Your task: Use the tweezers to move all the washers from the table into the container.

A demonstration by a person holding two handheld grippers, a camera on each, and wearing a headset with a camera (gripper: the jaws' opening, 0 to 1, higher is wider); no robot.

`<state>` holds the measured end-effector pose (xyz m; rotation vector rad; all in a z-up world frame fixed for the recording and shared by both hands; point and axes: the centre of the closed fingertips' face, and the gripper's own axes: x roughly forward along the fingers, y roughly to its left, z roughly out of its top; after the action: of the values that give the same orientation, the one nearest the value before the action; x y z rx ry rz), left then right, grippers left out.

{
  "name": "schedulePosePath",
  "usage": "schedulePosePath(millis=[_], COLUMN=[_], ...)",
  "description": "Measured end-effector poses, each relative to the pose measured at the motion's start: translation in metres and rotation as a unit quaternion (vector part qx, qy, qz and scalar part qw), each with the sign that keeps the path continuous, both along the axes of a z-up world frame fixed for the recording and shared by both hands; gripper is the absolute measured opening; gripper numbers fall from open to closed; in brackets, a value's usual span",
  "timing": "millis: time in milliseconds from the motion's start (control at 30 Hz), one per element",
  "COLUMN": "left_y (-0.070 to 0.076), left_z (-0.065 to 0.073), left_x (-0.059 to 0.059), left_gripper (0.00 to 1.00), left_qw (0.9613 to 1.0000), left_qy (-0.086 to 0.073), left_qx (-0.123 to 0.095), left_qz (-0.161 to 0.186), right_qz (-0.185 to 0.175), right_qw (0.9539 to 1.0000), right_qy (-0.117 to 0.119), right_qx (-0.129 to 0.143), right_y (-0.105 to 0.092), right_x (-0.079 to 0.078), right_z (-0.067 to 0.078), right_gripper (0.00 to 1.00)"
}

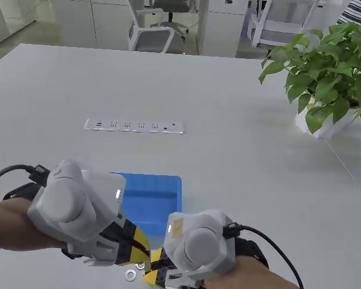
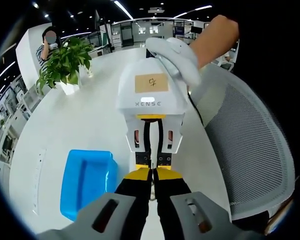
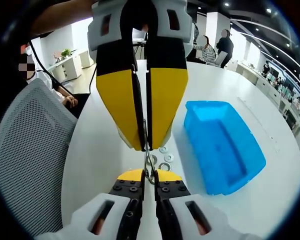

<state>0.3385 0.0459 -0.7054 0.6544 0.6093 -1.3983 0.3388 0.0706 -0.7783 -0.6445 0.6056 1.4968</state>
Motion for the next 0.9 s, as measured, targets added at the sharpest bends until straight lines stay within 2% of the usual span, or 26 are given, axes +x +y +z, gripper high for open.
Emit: schedulePosePath(millis=[267, 533, 633, 767, 900], left_y=[0.001, 0.012, 0.016, 0.025, 0.032], left_z=[0.001, 0.006, 0.01, 0.012, 0.014], left_x=[0.0, 0.0, 0.002, 0.003, 0.003], left_gripper=[0.13, 0.26, 0.29, 0.36, 0.42], left_qw=[0.9999, 0.999, 0.9978, 0.995, 0.9904], left_qy=[0.001, 0.002, 0.002, 0.012, 0.018], left_qx=[-0.008, -0.029, -0.039, -0.057, -0.076], left_qz=[0.008, 0.035, 0.054, 0.081, 0.114], right_qz=[0.0, 0.002, 0.003, 0.003, 0.008], right_qw=[1.0, 1.0, 1.0, 1.0, 1.0], right_qy=[0.001, 0.001, 0.001, 0.0, -0.001], right_qx=[0.001, 0.0, 0.0, 0.003, 0.002], right_y=[0.0, 0.001, 0.001, 0.001, 0.0], right_x=[0.001, -0.001, -0.001, -0.002, -0.002], right_z=[-0.001, 0.0, 0.0, 0.004, 0.01], right_gripper=[0.07, 0.08, 0.08, 0.08, 0.08])
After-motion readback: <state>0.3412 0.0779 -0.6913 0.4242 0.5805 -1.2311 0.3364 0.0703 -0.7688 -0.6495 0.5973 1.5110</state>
